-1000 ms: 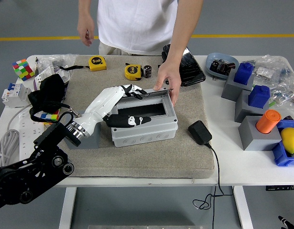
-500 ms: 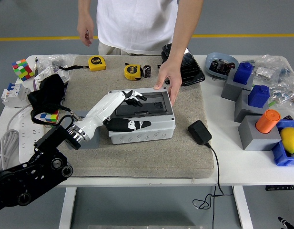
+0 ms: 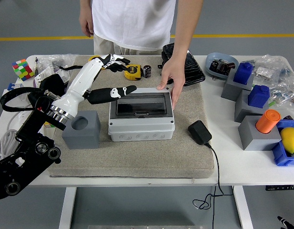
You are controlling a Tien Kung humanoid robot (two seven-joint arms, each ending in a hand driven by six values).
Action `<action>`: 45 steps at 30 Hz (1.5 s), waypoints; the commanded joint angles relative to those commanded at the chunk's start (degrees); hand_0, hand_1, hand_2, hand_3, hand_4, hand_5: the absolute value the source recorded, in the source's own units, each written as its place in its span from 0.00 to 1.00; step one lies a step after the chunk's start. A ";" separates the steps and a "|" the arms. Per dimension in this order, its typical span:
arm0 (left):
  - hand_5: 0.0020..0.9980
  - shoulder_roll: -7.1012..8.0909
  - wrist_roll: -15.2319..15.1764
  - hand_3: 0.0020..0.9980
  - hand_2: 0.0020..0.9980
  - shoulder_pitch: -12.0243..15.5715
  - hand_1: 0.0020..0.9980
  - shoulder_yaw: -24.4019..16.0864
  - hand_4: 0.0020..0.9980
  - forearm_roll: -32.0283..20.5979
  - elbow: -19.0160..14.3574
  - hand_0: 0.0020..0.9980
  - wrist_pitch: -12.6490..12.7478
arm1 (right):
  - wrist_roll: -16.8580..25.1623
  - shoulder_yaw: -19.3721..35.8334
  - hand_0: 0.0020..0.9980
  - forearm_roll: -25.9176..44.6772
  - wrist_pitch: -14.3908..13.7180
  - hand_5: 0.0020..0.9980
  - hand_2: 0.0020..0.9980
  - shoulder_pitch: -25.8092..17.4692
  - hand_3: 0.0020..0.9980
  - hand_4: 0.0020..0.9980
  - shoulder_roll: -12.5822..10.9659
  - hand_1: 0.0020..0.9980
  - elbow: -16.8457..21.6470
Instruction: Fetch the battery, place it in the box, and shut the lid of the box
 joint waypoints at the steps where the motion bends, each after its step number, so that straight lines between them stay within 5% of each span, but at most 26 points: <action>1: 0.63 -0.22 -0.07 0.68 0.61 0.50 0.59 -1.37 1.00 0.14 0.29 0.51 -0.02 | 0.01 -0.09 0.66 0.06 0.01 0.46 0.60 0.01 0.55 0.96 0.04 0.62 -0.09; 14: 0.62 -1.37 0.20 0.69 0.62 5.50 0.62 -13.63 1.00 1.35 1.51 0.56 -0.84 | -0.06 -0.90 0.66 0.42 0.07 0.46 0.60 0.32 0.55 0.96 0.24 0.62 -0.37; 23: 0.62 -1.62 -0.01 0.69 0.63 8.58 0.62 -19.65 1.00 -3.28 1.86 0.56 -1.78 | -0.32 -0.14 0.66 -0.06 -0.20 0.46 0.60 0.10 0.55 0.96 0.09 0.62 -0.40; 45: 0.62 -3.09 0.30 0.69 0.63 9.44 0.62 -23.37 1.00 -3.72 0.99 0.57 -2.58 | -0.51 1.51 0.66 -1.01 -0.33 0.46 0.60 -0.05 0.55 0.96 -1.05 0.62 -0.48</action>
